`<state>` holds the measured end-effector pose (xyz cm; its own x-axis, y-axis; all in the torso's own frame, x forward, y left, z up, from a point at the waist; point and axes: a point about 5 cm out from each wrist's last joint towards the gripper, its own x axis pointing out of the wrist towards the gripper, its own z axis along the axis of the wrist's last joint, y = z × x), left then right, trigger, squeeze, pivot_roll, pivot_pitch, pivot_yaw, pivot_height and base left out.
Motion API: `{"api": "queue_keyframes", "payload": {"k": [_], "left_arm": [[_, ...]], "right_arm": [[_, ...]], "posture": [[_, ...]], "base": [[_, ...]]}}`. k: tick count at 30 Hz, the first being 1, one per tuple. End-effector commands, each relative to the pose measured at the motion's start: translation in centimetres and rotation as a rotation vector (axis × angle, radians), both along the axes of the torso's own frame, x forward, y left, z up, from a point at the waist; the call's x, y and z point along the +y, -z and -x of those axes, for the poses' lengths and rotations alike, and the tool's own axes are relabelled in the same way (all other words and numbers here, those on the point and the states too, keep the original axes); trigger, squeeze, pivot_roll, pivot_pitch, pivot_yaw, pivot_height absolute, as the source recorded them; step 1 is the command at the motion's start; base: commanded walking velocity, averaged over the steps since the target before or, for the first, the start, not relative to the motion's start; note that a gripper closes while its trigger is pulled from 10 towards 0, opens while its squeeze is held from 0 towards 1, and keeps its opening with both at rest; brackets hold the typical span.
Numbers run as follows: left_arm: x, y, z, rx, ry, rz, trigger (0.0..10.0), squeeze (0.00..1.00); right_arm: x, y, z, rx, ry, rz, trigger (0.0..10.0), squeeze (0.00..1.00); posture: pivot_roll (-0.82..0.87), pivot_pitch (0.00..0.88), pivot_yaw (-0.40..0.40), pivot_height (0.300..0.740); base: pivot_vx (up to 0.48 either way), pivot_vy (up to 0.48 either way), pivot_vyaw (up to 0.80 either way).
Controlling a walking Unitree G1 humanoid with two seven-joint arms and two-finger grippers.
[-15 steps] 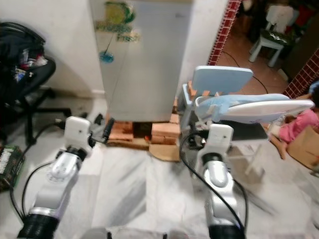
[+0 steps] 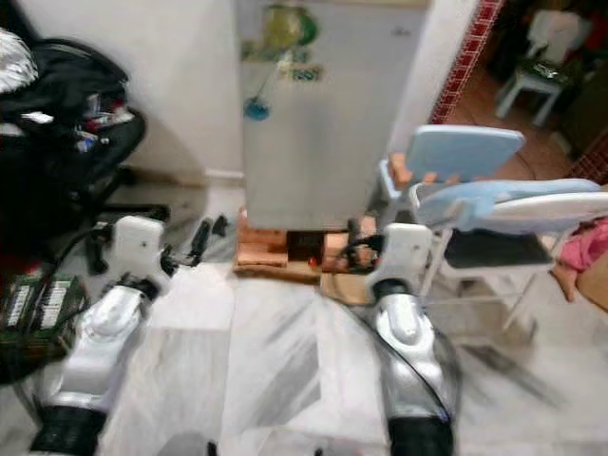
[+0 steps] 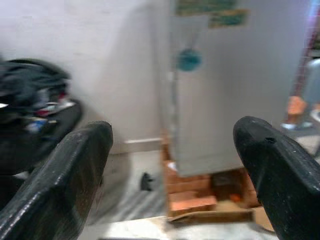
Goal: Restocking fridge
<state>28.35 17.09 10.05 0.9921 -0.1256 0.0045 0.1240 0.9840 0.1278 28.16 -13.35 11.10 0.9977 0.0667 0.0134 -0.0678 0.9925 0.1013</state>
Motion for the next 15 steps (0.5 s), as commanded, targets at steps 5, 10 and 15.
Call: {"api": "queue_keyframes", "payload": {"k": [5, 10, 15], "left_arm": [[-1.41, -0.72, -0.33, -0.039, 0.056, 0.011, 10.0, 0.0], [-1.45, -0.92, -0.13, -0.057, 0.067, 0.017, 10.0, 0.0], [-1.42, -0.75, -0.08, -0.039, 0.052, 0.02, 10.0, 0.0]], "right_arm": [[-1.73, 0.06, 0.13, 0.004, 0.056, 0.028, 10.0, 0.0], [-1.75, -0.1, 0.0, -0.004, 0.049, 0.029, 10.0, 0.0], [-1.82, -0.27, -0.11, -0.013, 0.052, 0.033, 10.0, 0.0]], "posture": [[0.01, 0.015, -0.059, 0.74], [0.01, 0.018, -0.061, 0.74], [0.01, 0.021, -0.062, 0.74]], "base": [[0.0, 0.472, -0.8], [0.255, 0.37, -0.8], [0.34, 0.338, -0.64]]}}
